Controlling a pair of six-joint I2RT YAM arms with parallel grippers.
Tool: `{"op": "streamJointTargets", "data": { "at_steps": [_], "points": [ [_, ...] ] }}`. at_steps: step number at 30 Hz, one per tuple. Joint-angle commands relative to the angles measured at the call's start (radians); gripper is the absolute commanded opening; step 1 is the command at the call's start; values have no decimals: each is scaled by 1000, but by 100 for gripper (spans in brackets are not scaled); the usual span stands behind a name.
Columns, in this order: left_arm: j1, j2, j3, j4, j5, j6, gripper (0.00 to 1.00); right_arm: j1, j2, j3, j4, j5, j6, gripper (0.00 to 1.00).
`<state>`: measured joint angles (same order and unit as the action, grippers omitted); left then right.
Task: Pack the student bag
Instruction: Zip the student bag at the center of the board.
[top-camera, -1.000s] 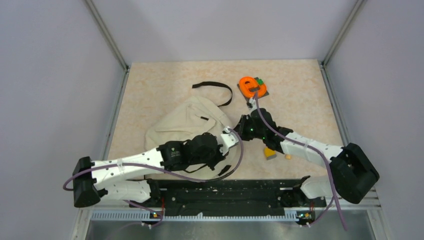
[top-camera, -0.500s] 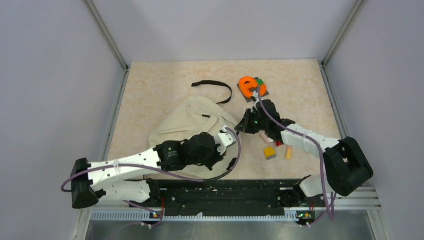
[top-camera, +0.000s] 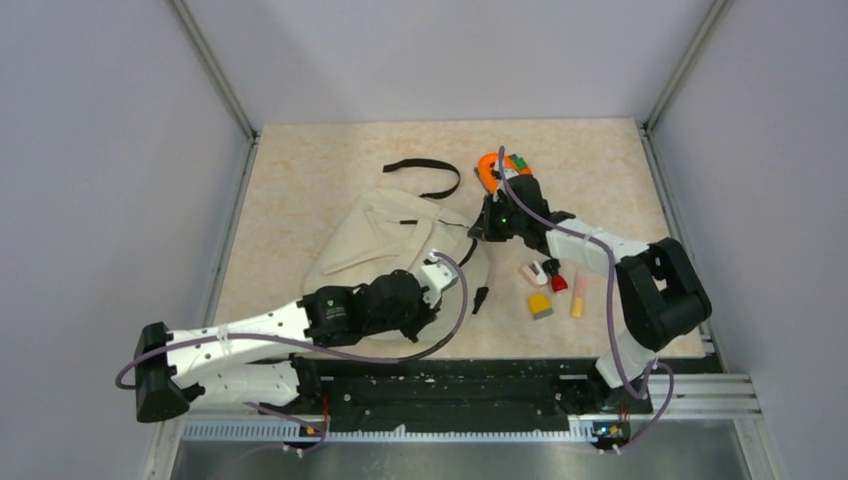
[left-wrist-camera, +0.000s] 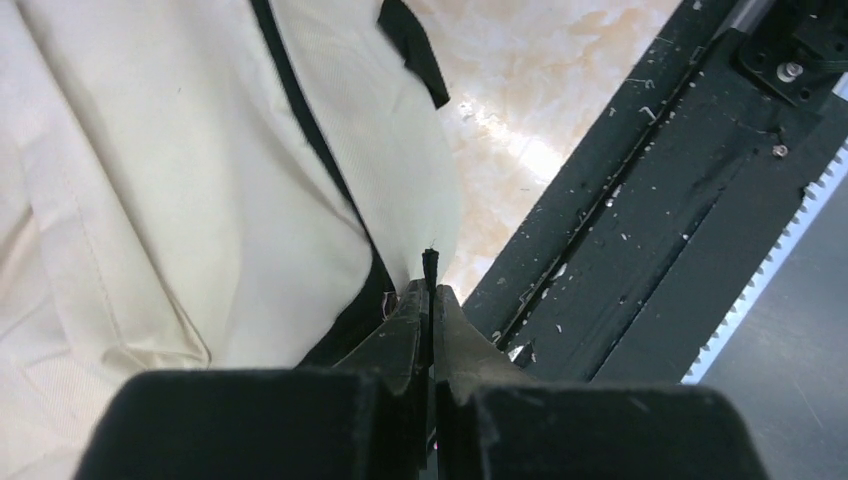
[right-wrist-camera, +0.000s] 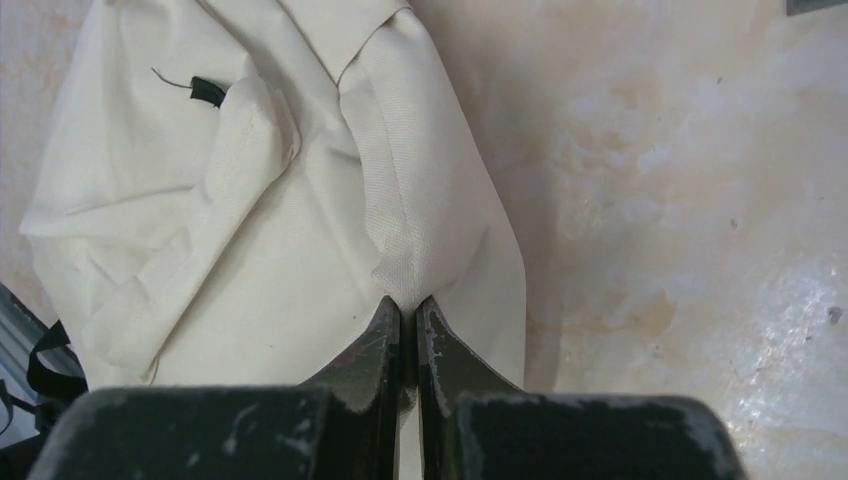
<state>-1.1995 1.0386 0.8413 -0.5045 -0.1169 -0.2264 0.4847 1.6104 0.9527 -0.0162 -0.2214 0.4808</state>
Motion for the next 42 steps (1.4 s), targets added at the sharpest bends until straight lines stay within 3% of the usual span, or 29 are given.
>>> {"op": "streamJointTargets", "data": {
  "at_steps": [1,4,5,8,10,16,24,29,36,39,42],
  "points": [
    [-17,-71,-52,-56,-30,-95,0,-63,40,112,88,155,-84,0],
    [-17,-98,-91,20,-70,-97,0,-64,23,150,44,115,-87,0],
    [-17,-102,-103,59,-74,-94,0,-64,9,158,25,99,-86,7],
    [-17,-95,-118,188,-60,-82,0,-63,-69,145,-38,73,-60,45],
    [-16,-75,-117,256,-57,-71,0,-62,-140,104,-57,67,-29,60],
    [-15,-27,-92,326,-66,-42,0,-26,-368,-100,-101,69,98,72],
    [-12,-15,-95,344,-44,-34,0,230,-569,-358,23,140,399,77],
    [-12,-14,-95,342,-33,-30,0,382,-558,-367,89,187,459,77],
    [-12,-18,-100,345,-29,-33,0,444,-481,-338,117,201,459,77],
    [-12,-22,-103,345,-33,-33,0,451,-433,-320,122,199,444,69],
    [-12,-26,-102,340,-37,-33,0,453,-407,-308,115,214,427,38]
  ]
}}
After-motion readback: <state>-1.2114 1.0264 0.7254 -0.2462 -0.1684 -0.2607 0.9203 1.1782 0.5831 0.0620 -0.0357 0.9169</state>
